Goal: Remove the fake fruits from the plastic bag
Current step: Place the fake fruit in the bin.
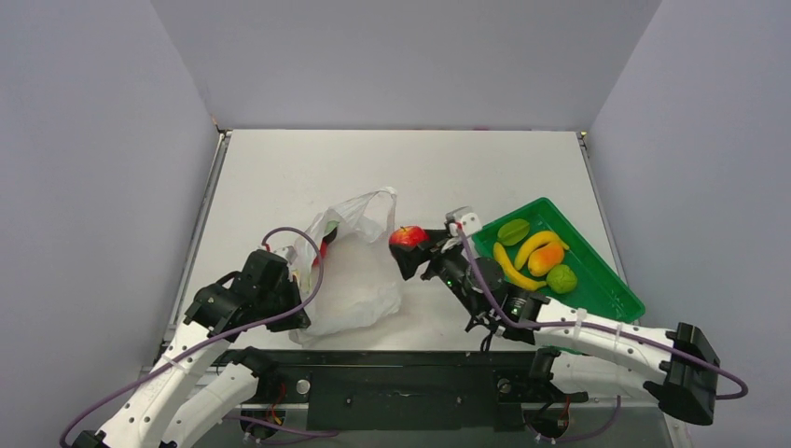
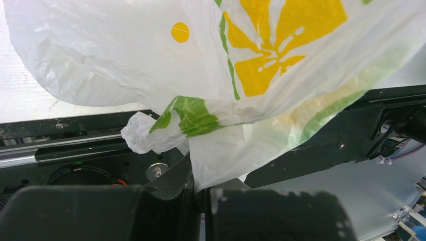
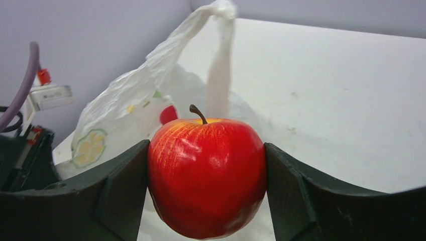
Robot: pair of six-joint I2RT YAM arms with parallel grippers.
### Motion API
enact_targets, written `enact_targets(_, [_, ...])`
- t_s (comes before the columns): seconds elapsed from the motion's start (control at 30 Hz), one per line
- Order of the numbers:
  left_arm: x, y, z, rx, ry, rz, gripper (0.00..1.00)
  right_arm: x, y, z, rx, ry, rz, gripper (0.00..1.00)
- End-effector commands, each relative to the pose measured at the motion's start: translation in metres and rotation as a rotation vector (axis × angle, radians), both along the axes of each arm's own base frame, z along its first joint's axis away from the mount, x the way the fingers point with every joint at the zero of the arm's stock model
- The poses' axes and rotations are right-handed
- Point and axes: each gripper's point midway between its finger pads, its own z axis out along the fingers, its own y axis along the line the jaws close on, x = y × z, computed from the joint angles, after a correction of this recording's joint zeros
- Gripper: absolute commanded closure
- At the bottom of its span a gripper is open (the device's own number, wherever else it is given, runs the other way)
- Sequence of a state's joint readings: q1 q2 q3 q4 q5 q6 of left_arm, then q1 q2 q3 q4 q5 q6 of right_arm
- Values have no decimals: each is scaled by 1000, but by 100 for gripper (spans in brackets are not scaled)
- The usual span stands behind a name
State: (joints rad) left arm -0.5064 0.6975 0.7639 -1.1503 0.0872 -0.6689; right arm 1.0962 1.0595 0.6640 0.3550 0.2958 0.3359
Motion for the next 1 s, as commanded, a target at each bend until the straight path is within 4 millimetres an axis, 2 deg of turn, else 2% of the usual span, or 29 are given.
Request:
enact_targets(0.0, [9, -5, 7, -25, -44, -7, 100, 21, -65, 24, 93, -56, -275, 100])
enact_targets(0.07, [9, -5, 8, -28, -47, -5, 100, 33, -102, 22, 119, -43, -428, 100])
enact_targets(0.17, [9, -5, 7, -29, -45, -5, 100, 43, -152, 8, 142, 12, -635, 100])
enact_targets(0.2, [9, -5, 7, -28, -44, -6, 100, 48, -175, 4, 146, 19, -741, 100])
enact_targets(0.23, [9, -5, 7, -28, -43, -7, 100, 47, -189, -5, 153, 48, -800, 100])
enact_targets(0.27, [9, -6, 7, -26, -41, -7, 100, 48, -213, -7, 210, 61, -922, 100])
enact_targets(0.3, [9, -5, 6, -26, -39, -6, 100, 46, -228, -19, 181, 76, -988, 100])
enact_targets(0.33, [9, -5, 6, -24, -38, -5, 100, 44, -253, -21, 254, 75, -1118, 100])
enact_targets(0.37, [9, -5, 6, -24, -39, -5, 100, 37, -273, -32, 221, 71, -1217, 100])
enact_targets(0.4, [10, -5, 6, -25, -39, -5, 100, 36, -288, -35, 290, 73, -1289, 100])
enact_targets(0.43, [9, -6, 6, -26, -39, -5, 100, 30, -302, -45, 246, 77, -1343, 100])
enact_targets(0.47, [9, -6, 7, -27, -40, -5, 100, 30, -315, -49, 297, 80, -1404, 100])
enact_targets(0.53, [9, -6, 6, -27, -38, -6, 100, 25, -337, -66, 257, 118, -1483, 100])
enact_targets(0.57, [9, -6, 6, -29, -37, -6, 100, 26, -340, -73, 256, 151, -1486, 100])
enact_targets(0.6, [9, -6, 6, -26, -36, -7, 100, 24, -354, -81, 246, 174, -1544, 100])
enact_targets(0.63, [9, -6, 6, -26, -36, -8, 100, 24, -357, -88, 248, 209, -1550, 100])
enact_targets(0.73, [9, -6, 5, -23, -33, -9, 100, 13, -388, -106, 268, 275, -1691, 100])
enact_targets(0.97, [9, -6, 6, -28, -35, -8, 100, -15, -435, -123, 303, 347, -1888, 100])
